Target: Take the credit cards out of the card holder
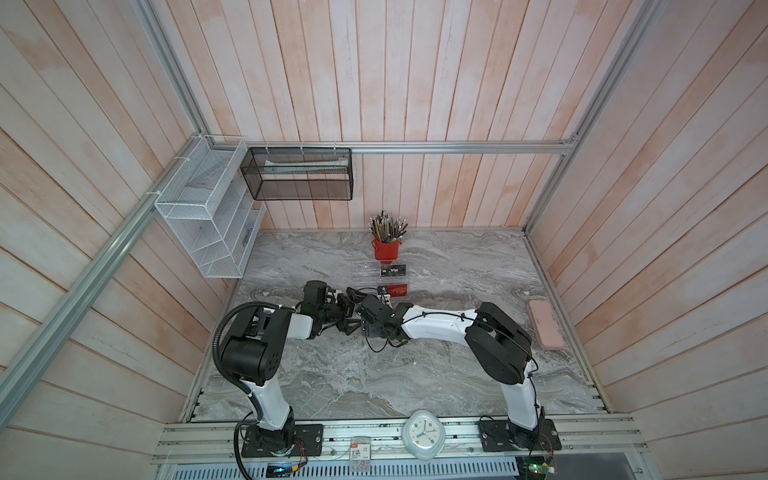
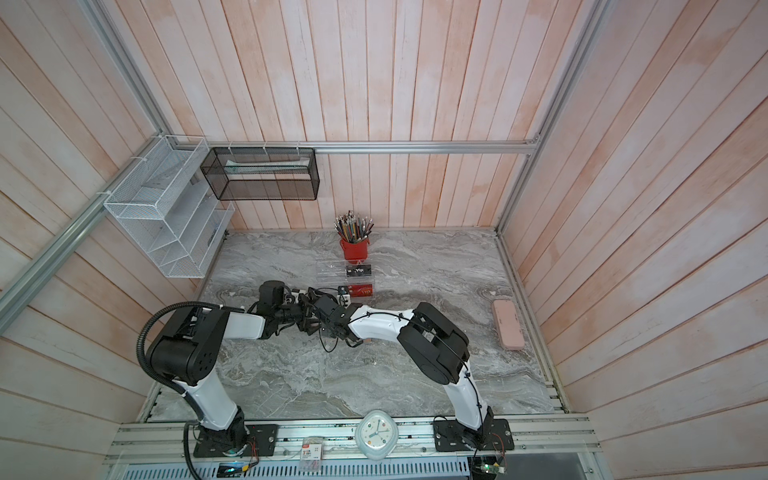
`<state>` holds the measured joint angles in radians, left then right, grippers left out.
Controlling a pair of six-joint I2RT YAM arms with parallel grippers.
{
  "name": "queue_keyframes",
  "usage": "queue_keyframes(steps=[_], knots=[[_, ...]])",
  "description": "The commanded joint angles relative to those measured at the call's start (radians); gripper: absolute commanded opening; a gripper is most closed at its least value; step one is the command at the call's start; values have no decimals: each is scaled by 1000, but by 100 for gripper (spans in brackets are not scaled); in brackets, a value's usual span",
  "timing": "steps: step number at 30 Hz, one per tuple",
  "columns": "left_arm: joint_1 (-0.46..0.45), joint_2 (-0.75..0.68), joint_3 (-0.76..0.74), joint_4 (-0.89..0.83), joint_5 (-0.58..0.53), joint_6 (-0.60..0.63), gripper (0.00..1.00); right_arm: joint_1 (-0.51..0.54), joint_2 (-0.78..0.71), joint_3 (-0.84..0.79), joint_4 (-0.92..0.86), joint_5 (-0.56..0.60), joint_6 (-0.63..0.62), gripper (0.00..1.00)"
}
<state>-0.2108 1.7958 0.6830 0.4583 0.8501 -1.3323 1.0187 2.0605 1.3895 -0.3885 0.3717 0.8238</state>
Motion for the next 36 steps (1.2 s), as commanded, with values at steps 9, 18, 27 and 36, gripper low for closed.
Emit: queue_keyframes(steps=[9,18,27,36], knots=[[-1,43,-26,-33,-17,6,100,-8,-55,-61,-34,28,28,98],[0,40,-19,-40,-20,8,100,-17,-104,-100,-41,47,28,98],[0,41,-11,-46,-19,10,100,-46,-160,-163,-39,52,41,98],[0,33,5,-65,-19,15,100,-73,-237,-258,-24,54,57,98]])
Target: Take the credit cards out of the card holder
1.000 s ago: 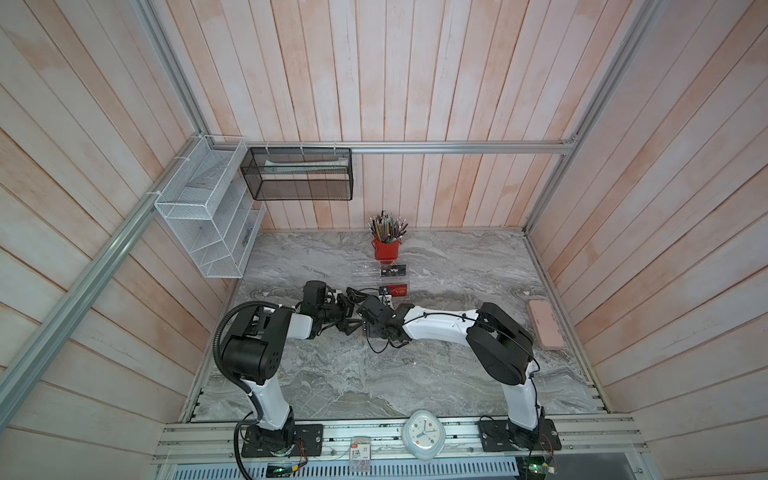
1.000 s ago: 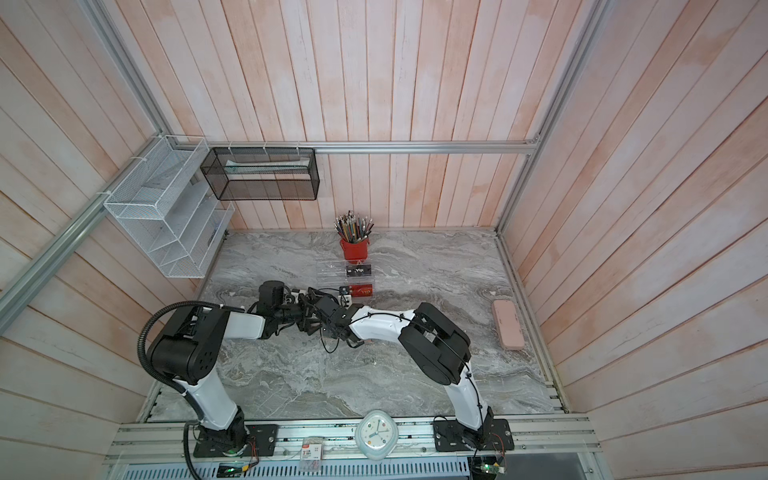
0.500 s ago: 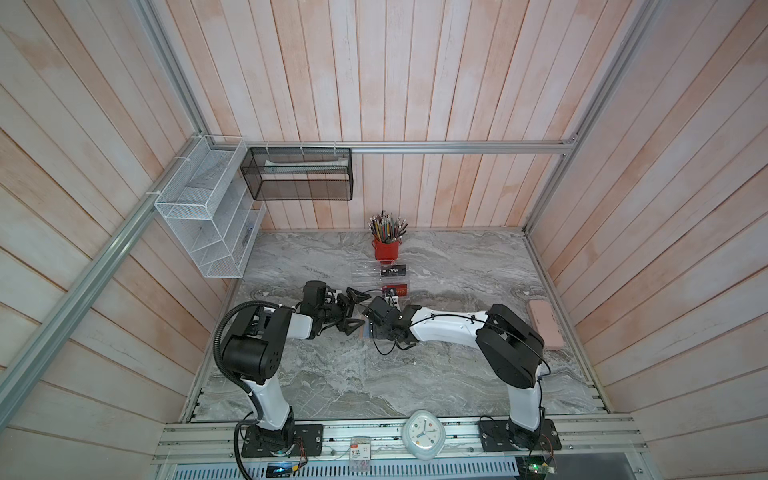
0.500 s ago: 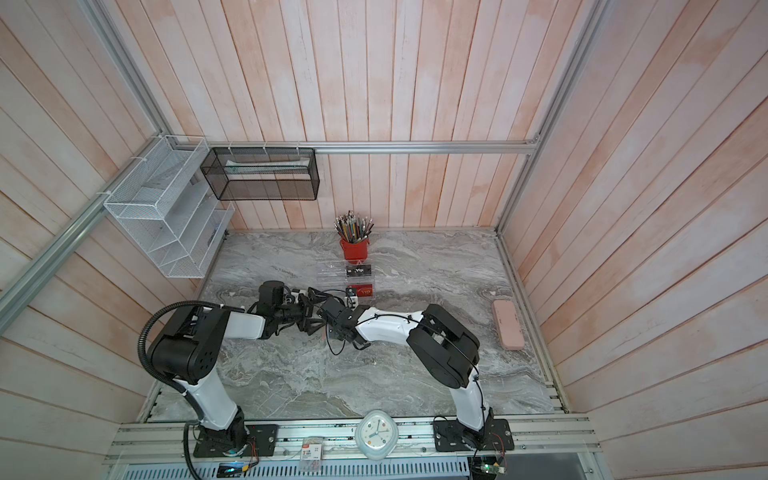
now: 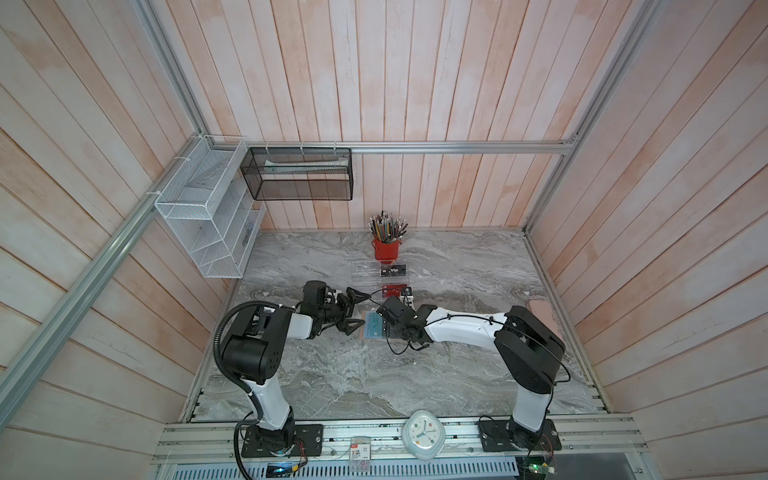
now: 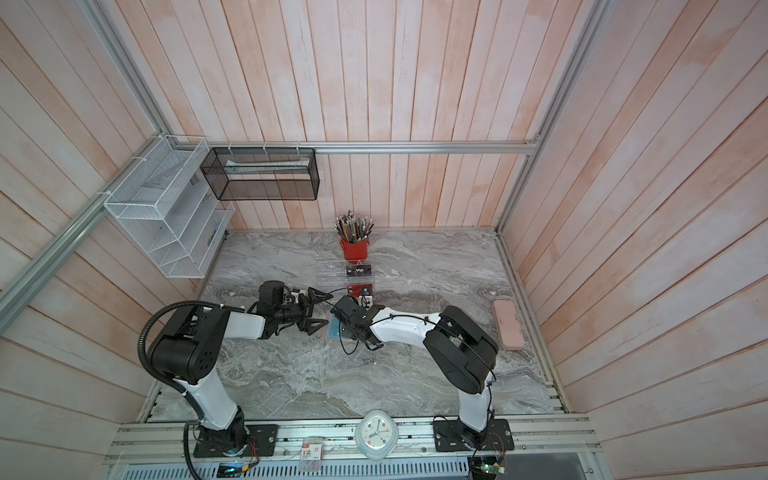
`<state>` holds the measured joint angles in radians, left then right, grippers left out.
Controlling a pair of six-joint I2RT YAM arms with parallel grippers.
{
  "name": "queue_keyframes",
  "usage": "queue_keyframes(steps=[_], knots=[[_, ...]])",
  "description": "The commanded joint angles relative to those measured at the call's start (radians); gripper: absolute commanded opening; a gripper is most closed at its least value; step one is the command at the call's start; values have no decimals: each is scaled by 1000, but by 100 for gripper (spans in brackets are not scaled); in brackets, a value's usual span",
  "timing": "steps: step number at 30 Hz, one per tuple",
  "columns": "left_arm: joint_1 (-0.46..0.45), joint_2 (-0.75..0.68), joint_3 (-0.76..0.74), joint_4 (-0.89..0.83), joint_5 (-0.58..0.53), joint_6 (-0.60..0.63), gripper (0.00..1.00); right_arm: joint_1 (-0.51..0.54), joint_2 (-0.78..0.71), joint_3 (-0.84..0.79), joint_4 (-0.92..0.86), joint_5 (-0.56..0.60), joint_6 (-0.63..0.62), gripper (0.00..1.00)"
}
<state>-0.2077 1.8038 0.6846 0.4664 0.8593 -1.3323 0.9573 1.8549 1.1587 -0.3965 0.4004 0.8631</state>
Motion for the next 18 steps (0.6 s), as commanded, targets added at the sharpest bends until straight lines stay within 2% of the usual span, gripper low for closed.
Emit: queue_keyframes(steps=[1,18], knots=[[-3,21,6,-79,-28,18,100,-15,-39,-39,-13,25,20,98],[-33,0,49,-132,-37,37,100,-39,-160,-141,23,1,8,98]])
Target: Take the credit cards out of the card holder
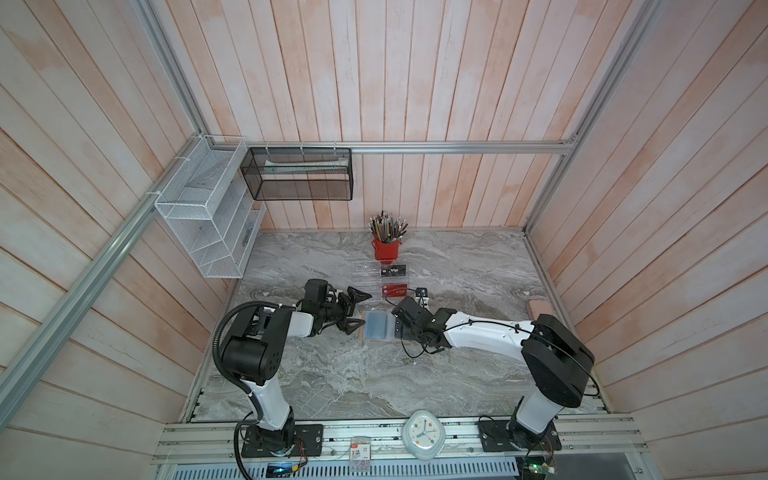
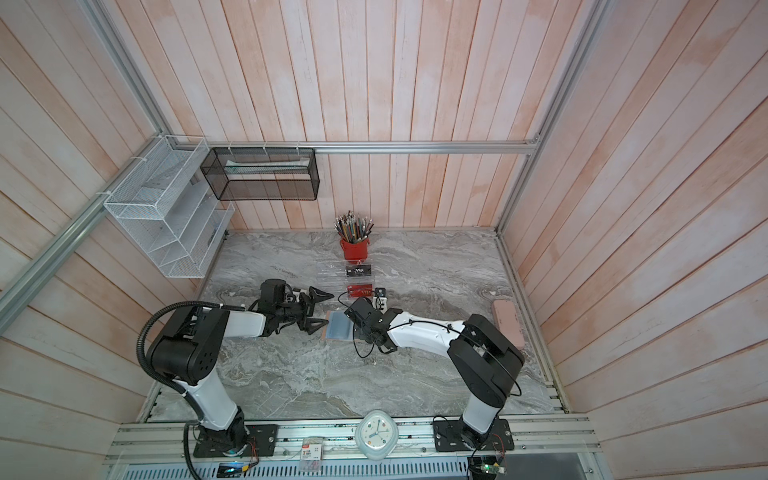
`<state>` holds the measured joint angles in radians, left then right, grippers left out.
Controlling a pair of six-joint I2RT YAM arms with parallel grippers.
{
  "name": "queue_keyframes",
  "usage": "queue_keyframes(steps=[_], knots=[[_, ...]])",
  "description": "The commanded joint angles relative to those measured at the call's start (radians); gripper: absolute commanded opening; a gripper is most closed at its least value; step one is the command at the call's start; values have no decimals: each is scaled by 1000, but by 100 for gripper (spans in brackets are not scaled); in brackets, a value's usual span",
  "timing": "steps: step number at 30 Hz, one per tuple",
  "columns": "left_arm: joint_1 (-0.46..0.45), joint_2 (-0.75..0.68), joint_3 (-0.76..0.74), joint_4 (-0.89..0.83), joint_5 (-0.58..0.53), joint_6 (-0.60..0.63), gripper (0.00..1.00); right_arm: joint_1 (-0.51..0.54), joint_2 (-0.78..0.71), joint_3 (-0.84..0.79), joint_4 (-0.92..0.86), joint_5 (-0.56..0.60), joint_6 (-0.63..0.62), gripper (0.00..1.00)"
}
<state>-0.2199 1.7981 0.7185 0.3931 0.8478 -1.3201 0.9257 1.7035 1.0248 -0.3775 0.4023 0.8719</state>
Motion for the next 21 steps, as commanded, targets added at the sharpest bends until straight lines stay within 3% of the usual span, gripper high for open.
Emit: queue_keyframes(steps=[1,6,21], knots=[[-24,8,16,-55,-26,21,100,-8,-4,-3,6,-7,-4,98],[-29,11,16,-36,-20,2,100,5,5,9,70,-94,-29,98],[-34,26,16,6,-10,-29,100,59,120,142,114,-158,-51,98]])
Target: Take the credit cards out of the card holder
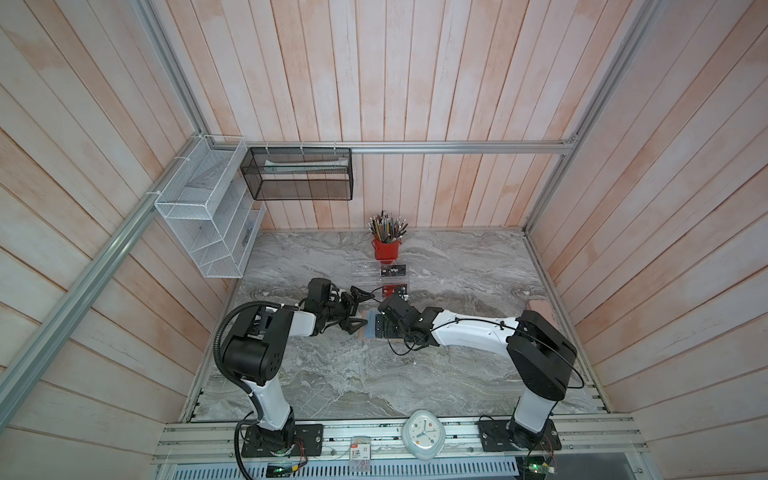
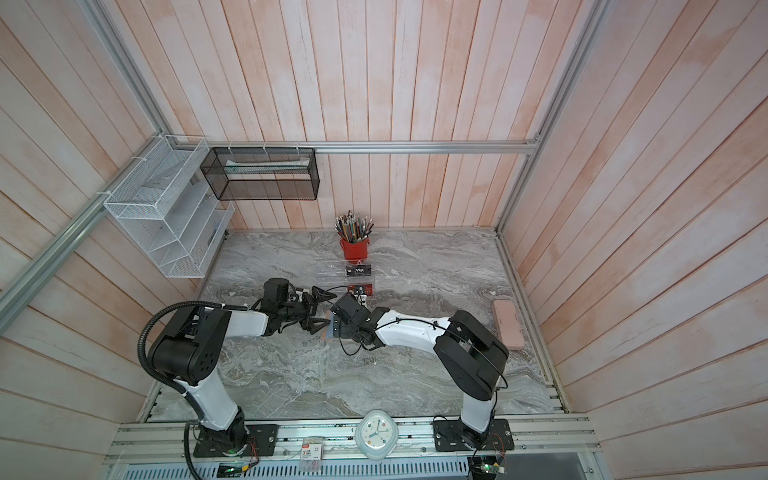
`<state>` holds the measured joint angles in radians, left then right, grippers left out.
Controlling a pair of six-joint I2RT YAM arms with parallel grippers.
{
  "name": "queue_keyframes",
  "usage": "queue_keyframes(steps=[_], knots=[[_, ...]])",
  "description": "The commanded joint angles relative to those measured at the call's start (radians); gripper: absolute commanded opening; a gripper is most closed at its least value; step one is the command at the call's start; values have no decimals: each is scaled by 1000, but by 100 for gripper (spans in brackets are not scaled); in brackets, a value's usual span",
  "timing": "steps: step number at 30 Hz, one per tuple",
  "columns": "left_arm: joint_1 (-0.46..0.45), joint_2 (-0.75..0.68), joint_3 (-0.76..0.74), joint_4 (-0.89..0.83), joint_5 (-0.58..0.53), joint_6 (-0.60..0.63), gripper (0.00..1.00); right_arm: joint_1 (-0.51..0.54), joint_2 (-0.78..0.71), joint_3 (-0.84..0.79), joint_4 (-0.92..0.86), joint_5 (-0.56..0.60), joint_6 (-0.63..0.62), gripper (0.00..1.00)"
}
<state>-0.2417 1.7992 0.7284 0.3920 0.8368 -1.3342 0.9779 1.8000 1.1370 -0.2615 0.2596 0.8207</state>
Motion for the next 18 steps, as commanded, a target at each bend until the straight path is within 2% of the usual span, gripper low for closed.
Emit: queue_keyframes(steps=[1,18], knots=[[-16,28,6,16,2,-23,100,8,24,28,-2,-13,4,98],[-34,40,3,48,5,-53,100,-1,58,45,-12,-3,27,98]])
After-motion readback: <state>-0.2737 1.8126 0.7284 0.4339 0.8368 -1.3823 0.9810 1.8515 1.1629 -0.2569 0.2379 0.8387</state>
